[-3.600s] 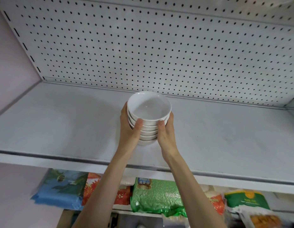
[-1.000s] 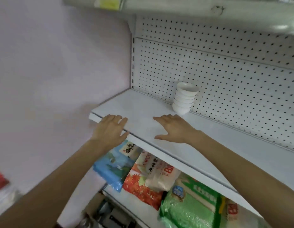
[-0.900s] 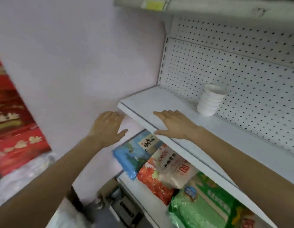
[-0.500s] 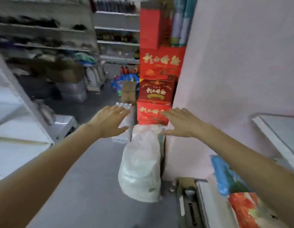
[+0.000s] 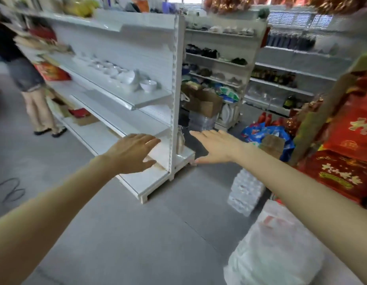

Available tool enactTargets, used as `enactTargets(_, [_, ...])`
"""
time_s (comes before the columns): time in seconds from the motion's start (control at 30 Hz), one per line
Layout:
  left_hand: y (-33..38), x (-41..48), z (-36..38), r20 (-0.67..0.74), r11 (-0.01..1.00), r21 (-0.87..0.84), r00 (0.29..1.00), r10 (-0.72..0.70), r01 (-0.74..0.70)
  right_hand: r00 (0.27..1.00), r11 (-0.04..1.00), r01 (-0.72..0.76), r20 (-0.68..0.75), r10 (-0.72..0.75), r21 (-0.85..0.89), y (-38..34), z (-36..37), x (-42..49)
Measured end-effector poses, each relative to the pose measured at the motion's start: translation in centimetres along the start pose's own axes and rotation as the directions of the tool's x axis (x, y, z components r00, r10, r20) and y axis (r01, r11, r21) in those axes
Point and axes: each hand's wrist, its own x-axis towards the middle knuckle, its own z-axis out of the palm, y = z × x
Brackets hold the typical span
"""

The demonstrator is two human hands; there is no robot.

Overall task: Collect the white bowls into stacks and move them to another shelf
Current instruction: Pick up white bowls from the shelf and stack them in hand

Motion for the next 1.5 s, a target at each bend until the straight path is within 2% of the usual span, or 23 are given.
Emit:
enactTargets(0.13, [-10.8, -3.1, -0.6, 0.044, 0.985, 0.065, 0.985, -0.165, 0.162, 0.995, 0.995, 0.102, -0.017, -0.101, 0.017, -4.2, -3.0, 10.1])
enactTargets(0.27, [-18.5, -3.8, -0.3, 0.048, 0.96, 0.09, 0.961, -0.272, 0.267, 0.986, 0.986, 0.161, -0.04, -0.159, 0.047, -5.9, -4.9, 18.3])
enactTargets(0.4, [-23.5, -2.4, 2.2, 0.026, 0.95, 0.091, 0.953, -0.302, 0.299, 0.977, 0.977, 0.211, -0.03, -0.21, 0.036, -6.1, -4.6, 25.6])
enactTargets(0.6, [-30.9, 3.4, 7.2, 0.023, 0.945, 0.159, 0.955, -0.294, 0.287, 0.96, 0.96, 0.264, -0.065, -0.271, -0.097, -4.1, -3.8, 37.8])
enactTargets(0.73, [-37.5, 8.4, 8.3, 0.035, 0.942, 0.165, 0.953, -0.302, 0.293, 0.961, 0.965, 0.261, -0.081, -0.263, -0.034, -1.8, -4.8, 46.8])
enactTargets(0.87, [-42.7, 12.5, 10.5, -0.041, 0.914, 0.042, 0.915, -0.402, 0.403, 0.952, 0.956, 0.293, -0.083, -0.293, -0.019, -0.7, -4.5, 54.8])
enactTargets(1.0, [-46.7, 14.2, 16.0, 0.086, 0.913, 0.017, 0.909, -0.407, 0.408, 0.947, 0.947, 0.32, 0.027, -0.32, -0.018, -1.6, -2.3, 60.9])
enactTargets(1.1, [-51.5, 15.4, 18.2, 0.115, 0.883, -0.017, 0.878, -0.464, 0.469, 0.935, 0.936, 0.348, 0.091, -0.343, -0.047, -1.5, -2.3, 65.5])
enactTargets(1.33, [-65.6, 21.9, 22.3, 0.068, 0.935, 0.016, 0.932, -0.355, 0.355, 0.951, 0.949, 0.309, 0.033, -0.307, -0.061, -1.9, -4.4, 79.1])
enactTargets(1.5, [-76.4, 27.5, 25.9, 0.052, 0.98, 0.04, 0.979, -0.197, 0.195, 0.97, 0.967, 0.244, 0.041, -0.241, -0.079, -2.7, -4.6, 88.3])
